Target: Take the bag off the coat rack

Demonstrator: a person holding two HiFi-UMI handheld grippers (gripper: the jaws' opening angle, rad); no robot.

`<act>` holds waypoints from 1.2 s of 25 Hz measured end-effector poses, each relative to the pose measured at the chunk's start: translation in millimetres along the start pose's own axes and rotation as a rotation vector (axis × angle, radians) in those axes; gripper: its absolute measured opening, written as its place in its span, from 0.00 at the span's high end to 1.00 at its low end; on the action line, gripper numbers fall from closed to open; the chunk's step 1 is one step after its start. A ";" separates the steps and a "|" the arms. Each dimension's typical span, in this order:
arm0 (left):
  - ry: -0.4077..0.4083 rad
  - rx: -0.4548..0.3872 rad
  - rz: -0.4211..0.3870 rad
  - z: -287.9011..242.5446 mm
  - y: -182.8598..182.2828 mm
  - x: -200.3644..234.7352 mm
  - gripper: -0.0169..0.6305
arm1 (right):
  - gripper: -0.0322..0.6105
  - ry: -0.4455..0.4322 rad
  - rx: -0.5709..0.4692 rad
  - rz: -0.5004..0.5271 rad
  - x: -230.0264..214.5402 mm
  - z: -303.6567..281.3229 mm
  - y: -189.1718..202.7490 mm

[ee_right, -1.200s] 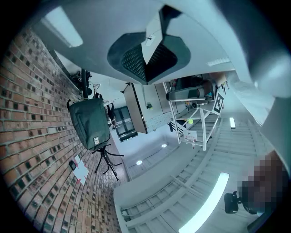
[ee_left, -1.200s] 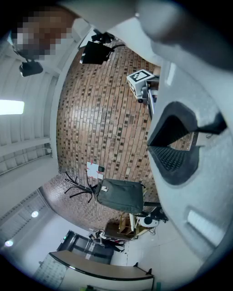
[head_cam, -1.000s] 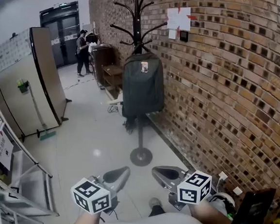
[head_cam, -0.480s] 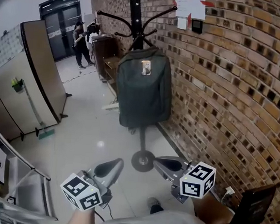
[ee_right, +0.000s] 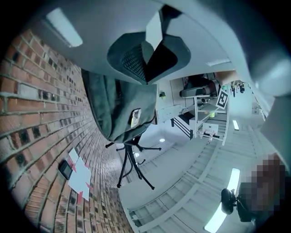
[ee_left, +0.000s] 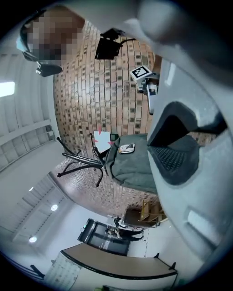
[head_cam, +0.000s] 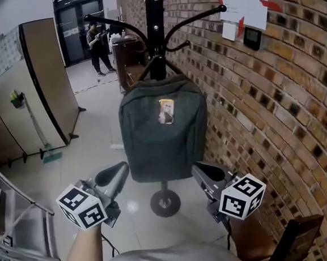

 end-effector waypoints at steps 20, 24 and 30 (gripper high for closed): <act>0.067 0.037 -0.048 -91.6 -53.9 84.6 0.22 | 0.37 0.006 -0.121 0.167 -92.0 -36.0 -94.4; 0.078 0.058 -0.068 -109.0 -54.0 87.8 0.20 | 0.24 -0.022 -0.082 0.143 -101.1 -60.1 -89.1; 0.052 0.019 -0.042 -120.2 -44.4 92.2 0.21 | 0.21 -0.086 -0.042 0.018 -113.7 -80.8 -69.0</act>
Point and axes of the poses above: the fingertips, and each gripper's own axes: z backward along the fingers, x to its left, y out of its underside, the point moved 8 cm from there along z, backward along the fingers
